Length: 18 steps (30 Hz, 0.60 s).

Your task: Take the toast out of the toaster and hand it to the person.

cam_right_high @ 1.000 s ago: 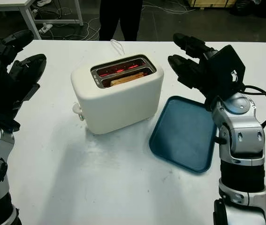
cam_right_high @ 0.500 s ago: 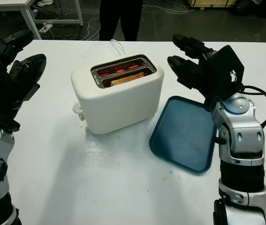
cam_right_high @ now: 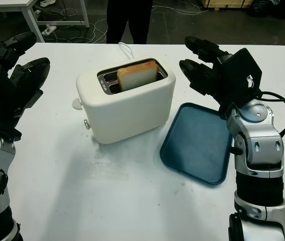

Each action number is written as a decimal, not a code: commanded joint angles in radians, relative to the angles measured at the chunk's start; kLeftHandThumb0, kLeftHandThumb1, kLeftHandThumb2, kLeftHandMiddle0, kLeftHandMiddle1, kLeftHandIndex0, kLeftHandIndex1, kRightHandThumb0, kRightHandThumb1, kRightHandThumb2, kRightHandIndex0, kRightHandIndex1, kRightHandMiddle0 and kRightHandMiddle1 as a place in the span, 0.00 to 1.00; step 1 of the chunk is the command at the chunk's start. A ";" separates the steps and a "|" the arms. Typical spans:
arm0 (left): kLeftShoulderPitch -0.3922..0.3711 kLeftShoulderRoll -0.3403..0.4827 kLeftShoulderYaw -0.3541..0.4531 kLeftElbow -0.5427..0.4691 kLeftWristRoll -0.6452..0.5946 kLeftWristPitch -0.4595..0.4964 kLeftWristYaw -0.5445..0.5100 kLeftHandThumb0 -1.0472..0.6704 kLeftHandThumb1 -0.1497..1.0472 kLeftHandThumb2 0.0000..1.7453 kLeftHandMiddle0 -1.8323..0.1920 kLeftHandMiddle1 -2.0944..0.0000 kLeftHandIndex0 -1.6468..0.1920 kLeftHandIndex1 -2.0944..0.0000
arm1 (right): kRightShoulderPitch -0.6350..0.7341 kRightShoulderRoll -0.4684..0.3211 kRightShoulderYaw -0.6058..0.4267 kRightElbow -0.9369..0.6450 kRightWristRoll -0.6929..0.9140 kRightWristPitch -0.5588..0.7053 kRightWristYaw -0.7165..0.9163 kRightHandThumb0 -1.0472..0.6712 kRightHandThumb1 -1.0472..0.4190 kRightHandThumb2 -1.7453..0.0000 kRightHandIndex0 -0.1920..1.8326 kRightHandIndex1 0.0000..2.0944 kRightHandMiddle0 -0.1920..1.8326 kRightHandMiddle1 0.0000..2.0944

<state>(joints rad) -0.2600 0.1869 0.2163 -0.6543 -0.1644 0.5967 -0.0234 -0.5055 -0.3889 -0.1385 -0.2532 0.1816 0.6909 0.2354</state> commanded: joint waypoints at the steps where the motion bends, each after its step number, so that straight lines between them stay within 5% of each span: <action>1: -0.003 0.006 0.005 -0.003 -0.010 -0.001 -0.004 0.25 0.89 0.14 0.91 0.60 0.88 0.67 | -0.011 -0.009 0.007 -0.005 -0.005 -0.001 0.004 0.36 0.09 0.76 0.26 0.01 0.27 0.00; 9: -0.003 -0.002 -0.005 -0.004 0.001 -0.003 0.008 0.25 0.89 0.13 0.91 0.59 0.87 0.67 | -0.056 -0.052 -0.008 0.103 -0.032 -0.156 0.043 0.33 0.12 0.98 0.33 0.04 0.33 0.02; 18: 0.003 -0.007 -0.006 -0.005 0.005 -0.004 0.015 0.25 0.89 0.13 0.91 0.59 0.87 0.67 | -0.282 -0.120 0.056 0.358 -0.122 -0.492 0.156 0.45 0.28 1.00 0.52 0.15 0.48 0.09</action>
<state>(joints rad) -0.2606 0.1817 0.2107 -0.6538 -0.1614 0.5978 -0.0169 -0.7475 -0.4975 -0.0984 0.0709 0.0648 0.2387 0.3709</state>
